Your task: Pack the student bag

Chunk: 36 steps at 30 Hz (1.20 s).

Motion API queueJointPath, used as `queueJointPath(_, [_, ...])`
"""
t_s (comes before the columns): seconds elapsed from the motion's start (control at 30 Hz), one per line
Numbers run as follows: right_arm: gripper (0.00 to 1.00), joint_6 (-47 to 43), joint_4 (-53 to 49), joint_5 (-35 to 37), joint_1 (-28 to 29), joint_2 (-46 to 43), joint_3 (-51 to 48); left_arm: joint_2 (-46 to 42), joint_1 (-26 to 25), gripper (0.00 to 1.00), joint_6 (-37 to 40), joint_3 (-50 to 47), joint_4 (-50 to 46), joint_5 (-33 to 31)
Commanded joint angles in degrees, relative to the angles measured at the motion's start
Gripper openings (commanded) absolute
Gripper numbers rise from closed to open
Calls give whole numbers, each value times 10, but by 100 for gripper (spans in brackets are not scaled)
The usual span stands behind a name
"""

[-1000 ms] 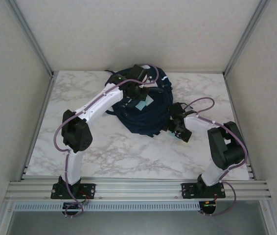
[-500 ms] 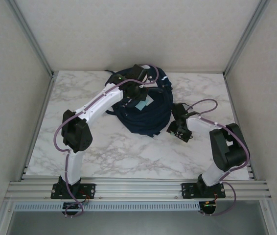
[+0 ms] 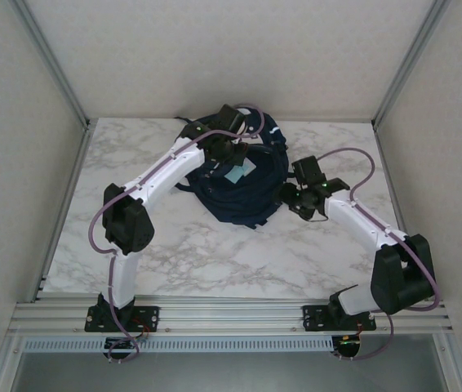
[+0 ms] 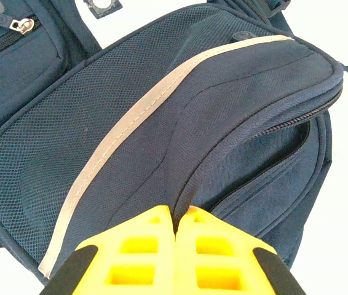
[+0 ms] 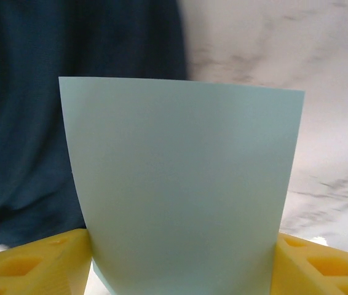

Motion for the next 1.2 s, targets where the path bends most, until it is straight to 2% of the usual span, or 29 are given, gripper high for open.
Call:
queueJointPath(0.0, [70, -7, 47, -43, 18, 27, 44, -19, 3, 0, -11, 34, 0, 5])
queueJointPath(0.13, [69, 13, 129, -66, 28, 81, 82, -19, 2, 0, -14, 35, -2, 8])
queueJointPath(0.33, [69, 34, 179, -92, 39, 182, 159, -20, 2, 0, -22, 33, -4, 17])
queueJointPath(0.37, [71, 36, 186, -98, 41, 193, 168, -20, 2, 0, -23, 33, -4, 18])
queueJointPath(0.43, [84, 48, 209, -113, 44, 209, 175, -21, 2, 0, -25, 32, -4, 20])
queueJointPath(0.53, [98, 60, 250, -129, 44, 202, 154, -24, 2, 0, -26, 29, -4, 18])
queueJointPath(0.63, [99, 52, 258, -118, 44, 179, 126, -27, 2, 0, -26, 25, 0, 19])
queueJointPath(0.7, [96, 52, 260, -110, 44, 173, 112, -29, 2, 0, -27, 22, 2, 22])
queueJointPath(0.77, [88, 58, 275, -114, 44, 181, 101, -29, 2, 0, -30, 21, 5, 27])
queueJointPath(0.9, [65, 79, 328, -138, 44, 222, 98, -32, 2, 0, -36, 19, 6, 39])
queueJointPath(1.0, [58, 90, 351, -148, 44, 256, 114, -36, 1, 0, -41, 14, 9, 46])
queueJointPath(1.17, [55, 113, 422, -176, 46, 280, 136, -39, -4, 0, -49, 6, 16, 60])
